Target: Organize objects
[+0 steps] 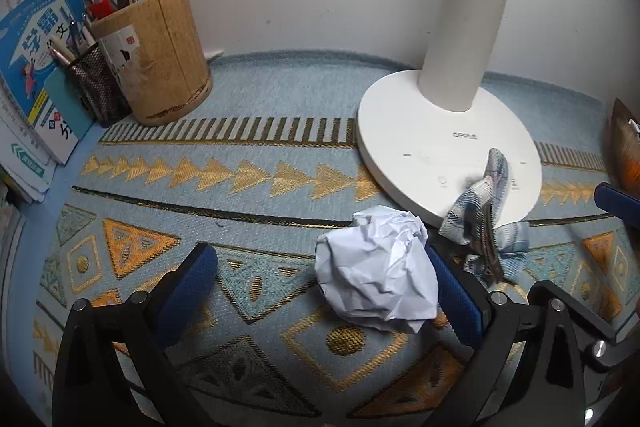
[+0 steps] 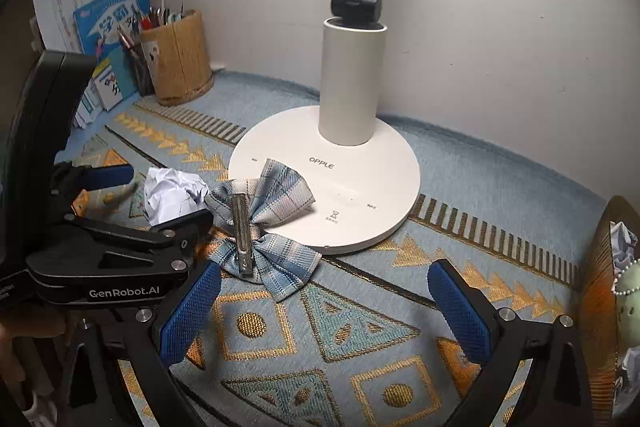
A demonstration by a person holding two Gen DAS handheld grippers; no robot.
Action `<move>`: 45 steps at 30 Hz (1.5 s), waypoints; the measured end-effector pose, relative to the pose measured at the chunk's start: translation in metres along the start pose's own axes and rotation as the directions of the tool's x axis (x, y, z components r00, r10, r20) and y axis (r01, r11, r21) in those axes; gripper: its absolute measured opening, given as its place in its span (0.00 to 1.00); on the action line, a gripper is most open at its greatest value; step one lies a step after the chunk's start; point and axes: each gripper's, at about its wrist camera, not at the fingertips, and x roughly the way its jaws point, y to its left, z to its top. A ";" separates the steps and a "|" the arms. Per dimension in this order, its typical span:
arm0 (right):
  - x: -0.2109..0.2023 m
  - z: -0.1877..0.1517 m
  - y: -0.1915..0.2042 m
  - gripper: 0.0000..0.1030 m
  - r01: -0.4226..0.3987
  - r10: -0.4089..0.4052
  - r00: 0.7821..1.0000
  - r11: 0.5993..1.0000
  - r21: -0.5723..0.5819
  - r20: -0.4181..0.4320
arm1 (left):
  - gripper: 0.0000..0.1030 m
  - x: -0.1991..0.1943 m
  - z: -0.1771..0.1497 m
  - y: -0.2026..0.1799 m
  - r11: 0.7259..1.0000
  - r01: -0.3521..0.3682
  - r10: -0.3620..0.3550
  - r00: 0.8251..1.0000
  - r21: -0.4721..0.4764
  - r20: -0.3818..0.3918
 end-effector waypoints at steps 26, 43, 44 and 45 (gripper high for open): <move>0.017 -0.005 0.042 0.40 0.082 -0.077 0.994 0.995 -0.063 0.073 | 0.43 0.008 -0.003 0.040 0.992 0.055 -0.045 0.995 -0.113 0.090; -0.002 -0.005 0.043 0.17 -0.069 0.073 0.981 0.997 -0.031 0.178 | 0.43 -0.010 -0.002 0.042 0.980 0.127 -0.099 0.979 -0.155 0.177; -0.001 -0.005 0.040 0.17 -0.077 0.081 0.981 0.997 -0.026 0.176 | 0.43 -0.012 -0.004 0.039 0.980 0.127 -0.100 0.980 -0.154 0.173; -0.001 -0.005 0.038 0.17 -0.086 0.088 0.981 0.996 -0.018 0.173 | 0.43 -0.012 -0.004 0.039 0.979 0.127 -0.100 0.981 -0.157 0.169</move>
